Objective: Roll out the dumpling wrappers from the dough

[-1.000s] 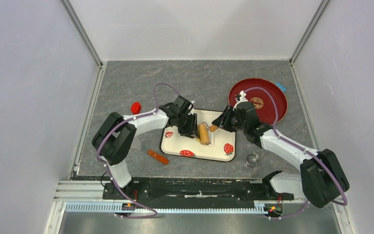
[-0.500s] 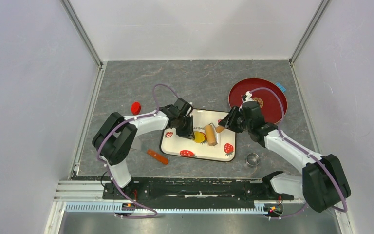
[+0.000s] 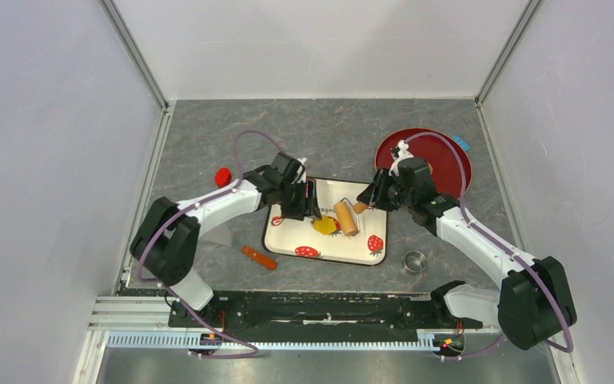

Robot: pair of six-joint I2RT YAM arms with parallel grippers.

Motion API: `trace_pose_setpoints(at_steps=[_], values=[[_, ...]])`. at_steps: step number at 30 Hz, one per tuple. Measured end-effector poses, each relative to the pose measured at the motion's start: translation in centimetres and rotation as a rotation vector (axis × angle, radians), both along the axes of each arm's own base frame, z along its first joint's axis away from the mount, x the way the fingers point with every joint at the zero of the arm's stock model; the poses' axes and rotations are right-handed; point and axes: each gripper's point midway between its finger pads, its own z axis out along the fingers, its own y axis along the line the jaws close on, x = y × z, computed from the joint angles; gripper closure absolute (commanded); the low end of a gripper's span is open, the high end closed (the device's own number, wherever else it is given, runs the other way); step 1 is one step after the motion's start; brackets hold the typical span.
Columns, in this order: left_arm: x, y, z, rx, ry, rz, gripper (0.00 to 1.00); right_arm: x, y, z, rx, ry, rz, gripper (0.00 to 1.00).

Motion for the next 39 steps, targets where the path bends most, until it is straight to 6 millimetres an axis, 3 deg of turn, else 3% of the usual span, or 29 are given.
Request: trace_pose_setpoints(at_steps=[3,6,13,17,25,30,32,36,39], values=[[0.8,0.7,2.3,-0.1,-0.017,0.019,0.36,0.6,0.6,1.7,-0.005,-0.055,0.059,1.0],[2.0,2.5,2.9,-0.171,-0.001,0.066,0.36,1.4,1.3,3.3,-0.028,-0.113,0.135,1.0],[4.2,11.0,0.9,-0.192,0.095,0.258,0.38,3.8,2.5,6.3,-0.146,-0.268,0.325,1.0],[4.2,13.7,-0.5,-0.108,0.142,0.284,0.41,3.8,2.5,6.3,-0.187,-0.319,0.392,1.0],[3.6,14.9,-3.4,0.018,0.263,0.205,0.48,4.5,3.4,7.3,-0.219,-0.447,0.492,1.0],[3.4,14.4,-4.0,0.03,0.305,0.176,0.53,3.9,5.2,6.3,-0.268,-0.492,0.607,1.0],[3.4,13.8,-4.1,0.036,0.312,0.156,0.62,3.3,6.4,5.9,-0.3,-0.51,0.671,1.0],[3.8,12.7,-4.5,0.052,0.325,0.118,0.9,2.2,8.9,5.2,-0.379,-0.552,0.789,1.0],[4.0,12.6,-4.5,0.066,0.344,0.097,0.98,1.0,10.2,4.3,-0.422,-0.574,0.87,1.0]])
